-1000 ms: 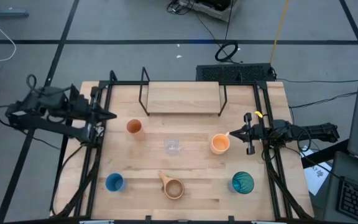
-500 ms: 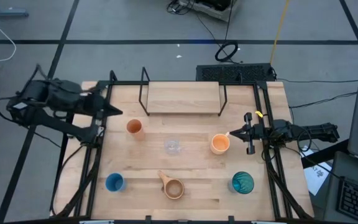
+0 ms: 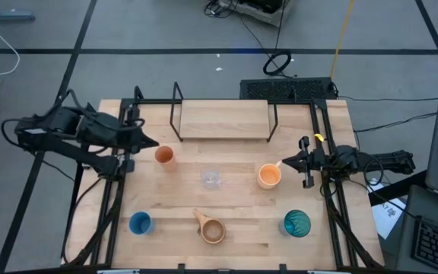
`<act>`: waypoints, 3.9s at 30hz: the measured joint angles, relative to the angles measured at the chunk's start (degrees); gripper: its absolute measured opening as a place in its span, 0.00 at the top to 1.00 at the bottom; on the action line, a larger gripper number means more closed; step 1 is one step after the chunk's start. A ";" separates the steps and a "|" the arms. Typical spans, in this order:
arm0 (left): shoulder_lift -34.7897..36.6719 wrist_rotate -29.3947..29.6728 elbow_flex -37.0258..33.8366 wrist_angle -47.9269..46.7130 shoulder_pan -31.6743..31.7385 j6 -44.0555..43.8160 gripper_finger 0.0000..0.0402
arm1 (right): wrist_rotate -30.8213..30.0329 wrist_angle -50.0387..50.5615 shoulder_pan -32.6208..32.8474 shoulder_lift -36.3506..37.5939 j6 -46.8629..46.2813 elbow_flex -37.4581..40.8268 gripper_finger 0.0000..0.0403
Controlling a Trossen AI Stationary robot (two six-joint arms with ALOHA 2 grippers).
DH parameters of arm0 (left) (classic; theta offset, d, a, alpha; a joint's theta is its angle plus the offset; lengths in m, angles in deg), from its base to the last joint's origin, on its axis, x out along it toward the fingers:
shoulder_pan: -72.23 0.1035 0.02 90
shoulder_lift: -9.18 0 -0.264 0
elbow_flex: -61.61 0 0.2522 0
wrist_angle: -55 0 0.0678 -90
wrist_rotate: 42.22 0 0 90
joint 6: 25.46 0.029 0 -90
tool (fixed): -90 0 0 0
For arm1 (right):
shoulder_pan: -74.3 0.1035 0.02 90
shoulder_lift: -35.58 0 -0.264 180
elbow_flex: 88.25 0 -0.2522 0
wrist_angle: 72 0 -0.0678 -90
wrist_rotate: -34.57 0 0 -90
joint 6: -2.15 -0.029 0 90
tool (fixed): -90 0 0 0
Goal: Stack small to large cups/mugs on shelf
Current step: Put the light orange cup on the shelf
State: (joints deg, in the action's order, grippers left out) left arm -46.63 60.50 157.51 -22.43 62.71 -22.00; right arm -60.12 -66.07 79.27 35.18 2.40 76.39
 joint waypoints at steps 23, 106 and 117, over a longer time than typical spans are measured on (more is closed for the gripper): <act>-0.46 0.89 -0.99 4.23 -0.77 2.11 0.98 | -2.77 24.85 0.01 -35.21 -8.68 -44.60 1.00; -24.13 2.16 -2.35 -18.71 -10.17 -16.81 0.40 | -3.03 34.60 7.55 -58.78 -14.14 -60.31 1.00; -23.89 -2.13 -4.98 -18.65 -3.68 -7.60 0.40 | -3.01 34.63 7.94 -58.78 -14.14 -60.31 1.00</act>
State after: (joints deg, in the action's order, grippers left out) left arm -70.52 58.36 152.53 -41.08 59.03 -29.60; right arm -63.13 -31.43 87.21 -23.60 -11.74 16.08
